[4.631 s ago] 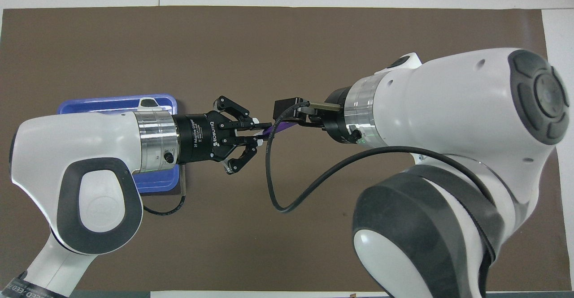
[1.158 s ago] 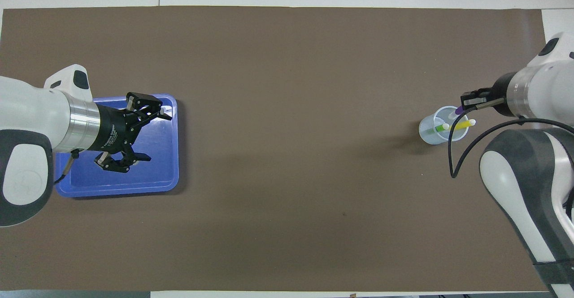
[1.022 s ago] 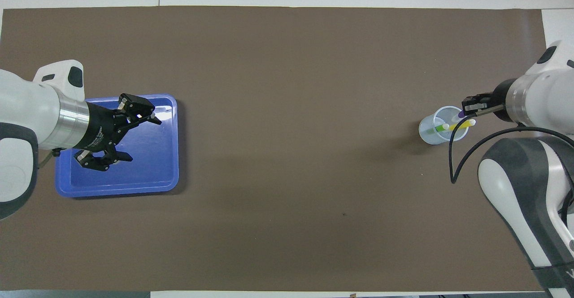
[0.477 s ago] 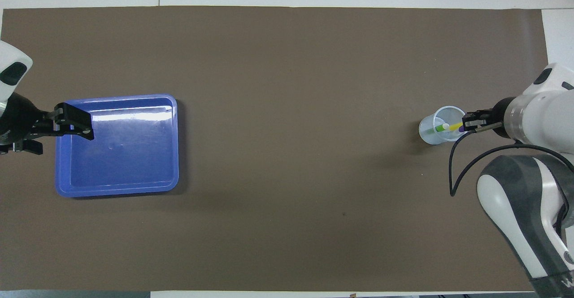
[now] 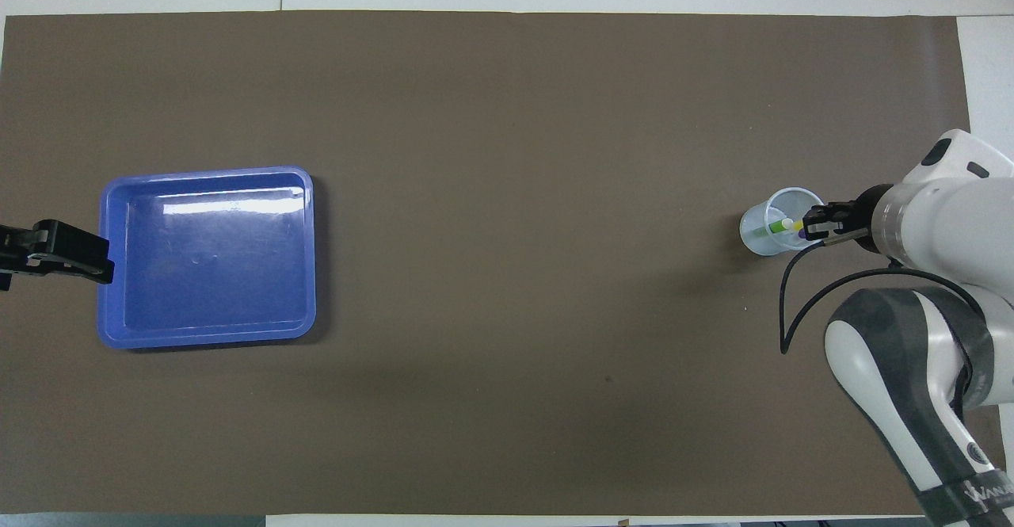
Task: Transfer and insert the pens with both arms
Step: 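Lower the purple pen into the cup and open the right gripper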
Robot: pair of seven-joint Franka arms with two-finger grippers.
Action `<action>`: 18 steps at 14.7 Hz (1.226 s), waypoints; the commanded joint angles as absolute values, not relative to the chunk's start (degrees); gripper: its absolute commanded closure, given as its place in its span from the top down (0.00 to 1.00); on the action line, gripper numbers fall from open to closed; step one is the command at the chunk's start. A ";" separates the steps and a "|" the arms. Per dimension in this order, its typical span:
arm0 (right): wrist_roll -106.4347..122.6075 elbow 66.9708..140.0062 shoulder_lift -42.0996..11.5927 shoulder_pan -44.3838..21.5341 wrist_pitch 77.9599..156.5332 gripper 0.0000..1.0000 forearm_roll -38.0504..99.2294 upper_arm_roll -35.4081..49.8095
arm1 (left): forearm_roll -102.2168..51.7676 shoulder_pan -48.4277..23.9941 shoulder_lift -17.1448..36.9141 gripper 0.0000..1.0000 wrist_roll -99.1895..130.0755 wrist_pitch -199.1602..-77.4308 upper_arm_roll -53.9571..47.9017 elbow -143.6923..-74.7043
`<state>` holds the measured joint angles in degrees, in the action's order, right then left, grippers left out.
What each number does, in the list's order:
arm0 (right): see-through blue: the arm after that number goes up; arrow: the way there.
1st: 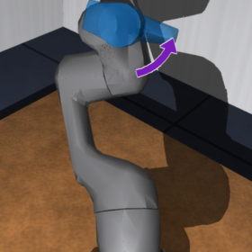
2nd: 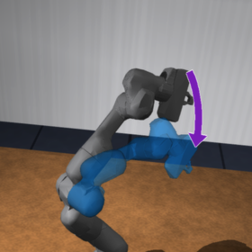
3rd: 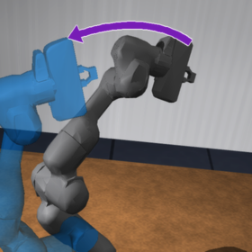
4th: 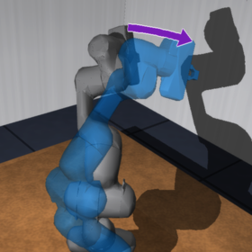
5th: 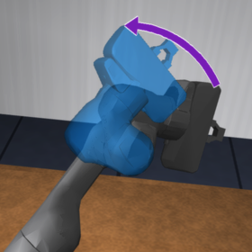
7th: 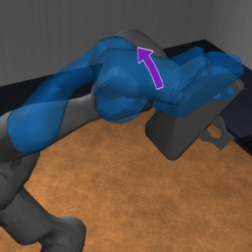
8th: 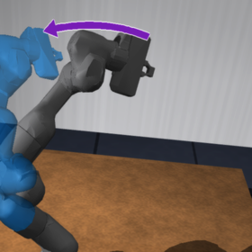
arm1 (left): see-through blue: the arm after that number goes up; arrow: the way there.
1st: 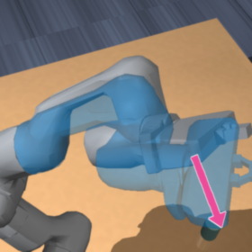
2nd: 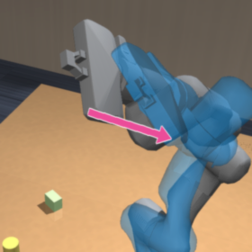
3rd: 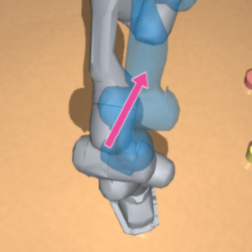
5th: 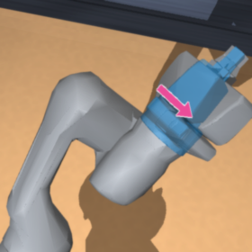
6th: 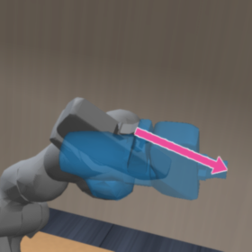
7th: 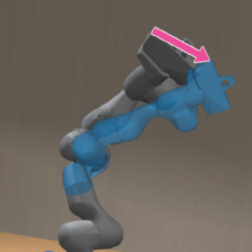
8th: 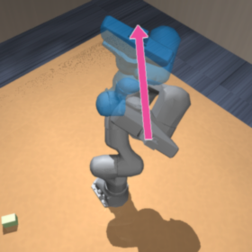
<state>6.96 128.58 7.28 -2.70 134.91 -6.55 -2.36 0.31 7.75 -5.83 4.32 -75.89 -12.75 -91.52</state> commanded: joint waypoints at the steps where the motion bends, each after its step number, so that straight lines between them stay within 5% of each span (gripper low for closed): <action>1: 5.45 131.83 8.44 -2.81 138.24 0.00 -6.59 -2.64 | 0.80 -4.00 -6.86 1.00 3.78 -77.51 -0.75 -92.90; 18: 2.20 134.56 4.22 -2.81 143.70 0.00 -6.59 -2.64 | -0.09 -7.21 -0.36 1.00 3.43 -80.86 0.88 -88.95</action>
<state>3.18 133.94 4.56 -2.70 142.27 -6.55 -2.36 -0.85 -7.03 -2.72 4.30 -81.06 0.72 -90.42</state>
